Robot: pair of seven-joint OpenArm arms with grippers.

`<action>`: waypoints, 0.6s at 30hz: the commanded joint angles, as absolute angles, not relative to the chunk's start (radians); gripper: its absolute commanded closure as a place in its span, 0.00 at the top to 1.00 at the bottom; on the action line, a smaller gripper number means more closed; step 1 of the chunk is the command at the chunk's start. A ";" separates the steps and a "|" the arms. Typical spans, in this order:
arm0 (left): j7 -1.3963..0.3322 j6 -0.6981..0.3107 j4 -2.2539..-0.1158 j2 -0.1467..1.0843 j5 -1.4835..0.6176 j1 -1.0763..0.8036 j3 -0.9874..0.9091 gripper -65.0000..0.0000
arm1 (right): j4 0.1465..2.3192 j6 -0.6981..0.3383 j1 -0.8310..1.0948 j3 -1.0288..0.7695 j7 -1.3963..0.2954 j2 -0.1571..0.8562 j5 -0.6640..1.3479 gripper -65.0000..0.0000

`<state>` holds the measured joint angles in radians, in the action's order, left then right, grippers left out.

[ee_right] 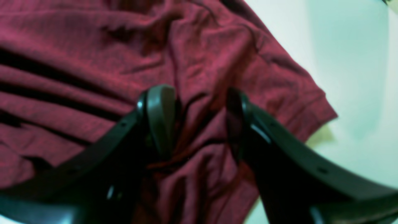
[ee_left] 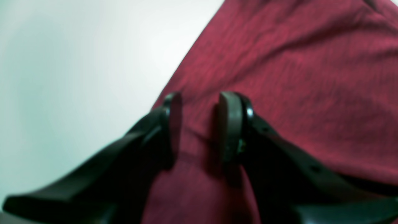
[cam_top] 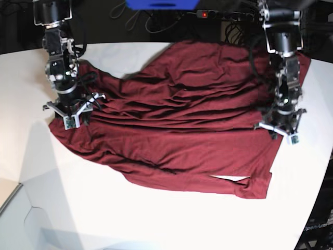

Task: Layout the t-shirt on the table in an organized manner, then fold the t-shirt properly
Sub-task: 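Hold the shirt with both grippers and drag it to smooth it flat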

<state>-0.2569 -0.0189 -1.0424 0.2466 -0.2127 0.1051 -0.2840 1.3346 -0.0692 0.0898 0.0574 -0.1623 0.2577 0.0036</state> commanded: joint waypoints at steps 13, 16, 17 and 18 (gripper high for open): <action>-0.295 0.001 -1.259 0.288 -0.217 0.025 -0.291 0.31 | 1.498 -0.067 0.111 0.056 -0.179 0.262 -0.001 0.42; -0.295 -0.002 -1.308 0.286 -0.214 0.059 -0.291 0.31 | 1.549 -0.067 0.081 0.054 -0.179 0.263 -0.001 0.42; -0.295 -0.002 -1.308 0.282 -0.213 0.087 -0.291 0.31 | 1.549 -0.067 0.056 0.054 -0.179 0.262 -0.001 0.42; -0.295 -0.002 -1.302 0.280 -0.213 0.107 -0.291 0.31 | 1.538 -0.067 0.035 0.056 -0.179 0.262 -0.001 0.42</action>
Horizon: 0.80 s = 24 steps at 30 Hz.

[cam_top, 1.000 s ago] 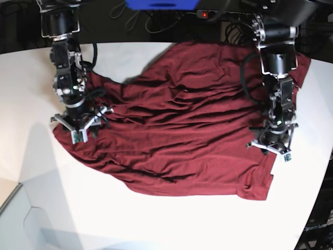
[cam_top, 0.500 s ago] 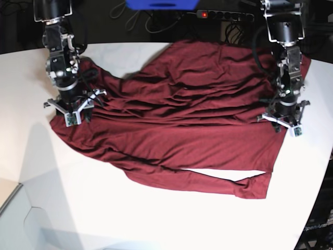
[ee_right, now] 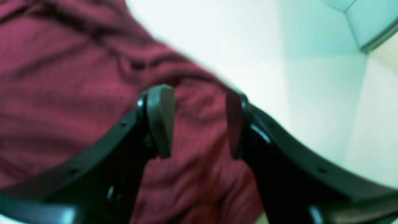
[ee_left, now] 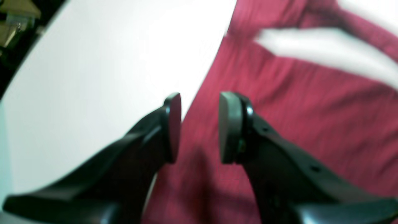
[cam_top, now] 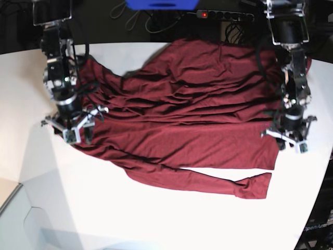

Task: Layout the t-shirt on the table in an organized manner, then fold the t-shirt properly
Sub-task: 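Hold the shirt with both grippers and drag it to smooth it flat, then grasp the shirt hem with the right gripper and pull it outward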

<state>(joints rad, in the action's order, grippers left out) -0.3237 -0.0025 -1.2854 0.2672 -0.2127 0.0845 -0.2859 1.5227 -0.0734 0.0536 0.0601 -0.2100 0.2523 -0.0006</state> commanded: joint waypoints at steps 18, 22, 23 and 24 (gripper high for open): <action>-0.168 -0.004 -0.828 0.288 -0.211 0.294 -0.285 0.31 | 1.072 -0.285 -0.338 0.058 -0.306 0.200 0.001 0.42; -0.143 -0.004 -0.788 0.300 -0.211 0.289 -0.285 0.31 | 0.909 -0.285 -0.415 0.058 -0.303 0.205 -0.001 0.42; -0.143 -0.004 -0.780 0.303 -0.211 0.289 -0.285 0.31 | 0.877 -0.285 -0.435 0.058 -0.303 0.205 -0.001 0.42; -0.143 -0.004 -0.779 0.303 -0.211 0.285 -0.285 0.31 | 0.855 -0.285 -0.449 0.058 -0.303 0.206 -0.001 0.42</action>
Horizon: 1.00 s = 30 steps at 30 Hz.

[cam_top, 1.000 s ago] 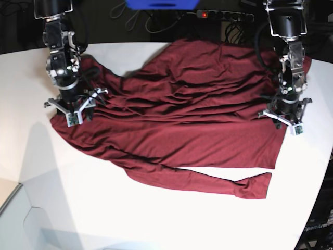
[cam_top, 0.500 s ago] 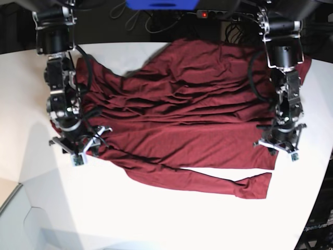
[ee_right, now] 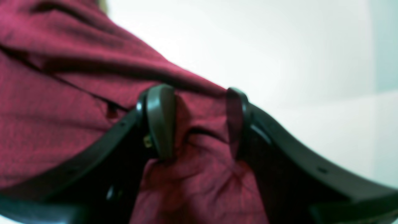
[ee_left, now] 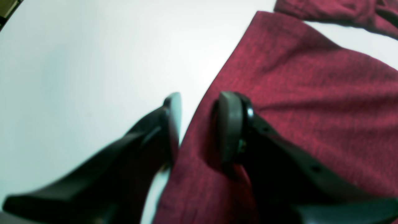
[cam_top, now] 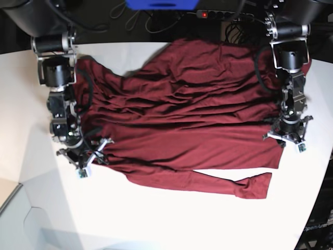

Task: Layout the t-shirt on the table in an organized manner, then fold the t-shirt properly
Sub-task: 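Grasp the shirt hem with the right gripper and pull it outward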

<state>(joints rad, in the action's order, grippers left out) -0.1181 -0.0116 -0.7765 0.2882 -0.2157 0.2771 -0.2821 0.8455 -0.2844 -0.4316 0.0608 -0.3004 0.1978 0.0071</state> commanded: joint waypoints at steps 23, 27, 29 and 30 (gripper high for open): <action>-0.145 -0.004 -0.789 0.308 -0.211 0.265 -0.285 0.31 | 1.194 -0.282 -0.392 0.159 -0.185 0.251 -0.002 0.42; -0.148 -0.004 -0.789 0.308 -0.211 0.265 -0.285 0.31 | 1.182 -0.278 -0.390 0.292 -0.185 0.243 -0.090 0.42; -0.148 -0.004 -0.789 0.306 -0.211 0.266 -0.285 0.31 | 1.142 -0.277 -0.398 0.317 -0.183 0.196 -0.165 0.42; -0.148 -0.004 -0.789 0.305 -0.211 0.266 -0.285 0.31 | 1.125 -0.277 -0.404 0.303 -0.182 0.173 -0.203 0.42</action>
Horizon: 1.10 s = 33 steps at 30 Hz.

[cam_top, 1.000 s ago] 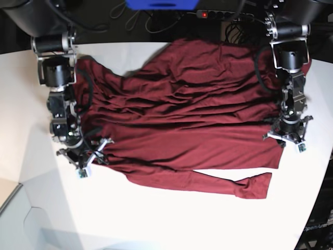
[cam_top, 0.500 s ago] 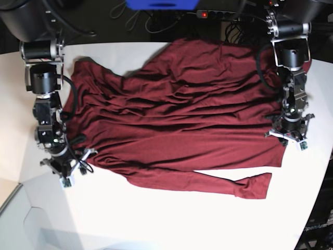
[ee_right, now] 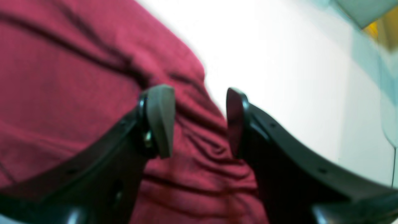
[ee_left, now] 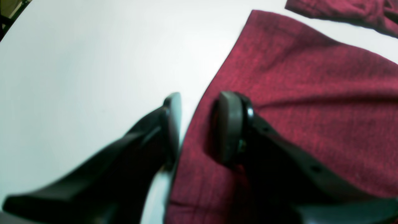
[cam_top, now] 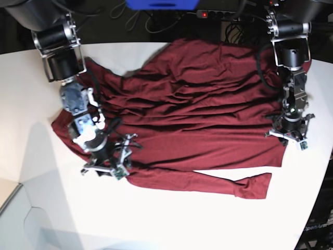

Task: Layout the t-shirt on the table in an organized manner, then fold the t-shirt properly
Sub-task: 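Grasp the shirt hem with the right gripper and pull it outward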

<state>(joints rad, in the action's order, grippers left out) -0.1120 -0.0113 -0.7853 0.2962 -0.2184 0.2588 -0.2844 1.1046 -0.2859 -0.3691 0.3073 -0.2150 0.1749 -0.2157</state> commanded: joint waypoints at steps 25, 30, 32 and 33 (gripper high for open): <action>-0.143 -0.004 -0.789 0.305 -0.211 0.246 -0.285 0.31 | 1.009 -0.280 -0.443 0.271 -0.176 0.096 -0.351 0.42; -0.143 -0.004 -0.789 0.303 -0.211 0.246 -0.285 0.31 | 0.901 -0.280 -0.478 0.271 -0.174 0.073 -0.351 0.42; -0.143 -0.004 -0.789 0.303 -0.211 0.246 -0.285 0.31 | 0.892 -0.280 -0.478 0.271 -0.166 0.071 -0.351 0.42; -0.143 -0.004 -0.789 0.303 -0.211 0.246 -0.285 0.31 | 0.891 -0.280 -0.478 0.271 -0.140 0.071 -0.351 0.42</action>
